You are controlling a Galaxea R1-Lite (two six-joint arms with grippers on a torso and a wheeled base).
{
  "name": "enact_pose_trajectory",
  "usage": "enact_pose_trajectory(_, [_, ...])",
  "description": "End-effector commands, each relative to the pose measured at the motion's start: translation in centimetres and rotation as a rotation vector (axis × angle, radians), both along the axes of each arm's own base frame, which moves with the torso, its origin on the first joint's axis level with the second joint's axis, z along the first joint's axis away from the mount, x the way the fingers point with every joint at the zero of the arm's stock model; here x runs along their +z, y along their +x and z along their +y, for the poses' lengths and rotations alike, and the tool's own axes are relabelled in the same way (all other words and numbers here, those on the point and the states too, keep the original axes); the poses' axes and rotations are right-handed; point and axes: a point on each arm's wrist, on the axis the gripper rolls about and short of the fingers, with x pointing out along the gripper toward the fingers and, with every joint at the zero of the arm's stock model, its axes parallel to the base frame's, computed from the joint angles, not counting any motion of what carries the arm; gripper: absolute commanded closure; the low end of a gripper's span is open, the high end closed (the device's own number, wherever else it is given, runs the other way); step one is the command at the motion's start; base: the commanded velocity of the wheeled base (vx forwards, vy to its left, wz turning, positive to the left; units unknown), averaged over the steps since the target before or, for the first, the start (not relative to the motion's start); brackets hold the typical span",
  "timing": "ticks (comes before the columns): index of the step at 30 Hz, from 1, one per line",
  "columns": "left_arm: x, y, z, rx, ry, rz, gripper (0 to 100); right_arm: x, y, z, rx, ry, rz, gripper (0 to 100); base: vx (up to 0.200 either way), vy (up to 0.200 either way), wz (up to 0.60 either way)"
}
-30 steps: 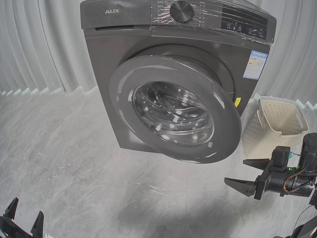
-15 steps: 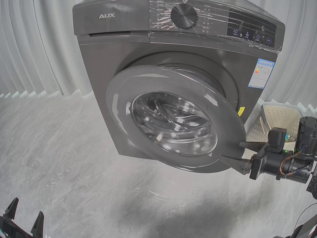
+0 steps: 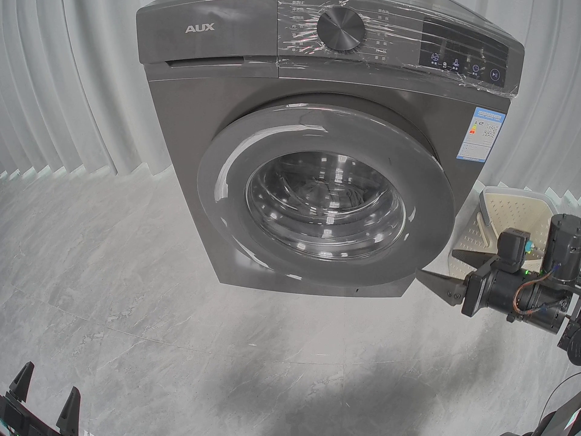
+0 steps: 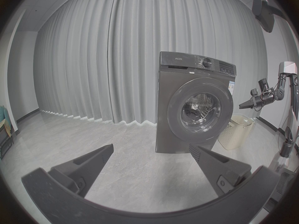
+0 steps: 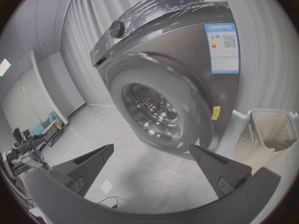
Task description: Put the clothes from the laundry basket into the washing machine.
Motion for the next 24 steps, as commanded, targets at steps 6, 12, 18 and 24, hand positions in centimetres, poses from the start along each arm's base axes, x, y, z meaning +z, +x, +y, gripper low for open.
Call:
enact_pose_trajectory(6, [-0.5,0.0,0.0,0.000,0.000,0.001,0,-1.0,-1.2,0.9,0.056,-0.010,0.038,0,0.000,0.000,0.00])
enact_pose_trajectory(12, [-0.5,0.0,0.0,-0.002,0.000,0.001,0,-0.9,-2.2,1.5,0.039,0.126,0.127,0,0.000,0.000,0.00])
enact_pose_trajectory(18, [-0.5,0.0,0.0,0.000,0.000,0.001,0,-1.6,-3.7,0.7,0.029,0.109,0.143,0,0.000,0.000,0.00])
enact_pose_trajectory(24, [-0.5,0.0,0.0,-0.002,0.000,0.001,0,-1.5,-5.1,1.3,0.108,0.147,0.170,0,0.000,0.000,0.00])
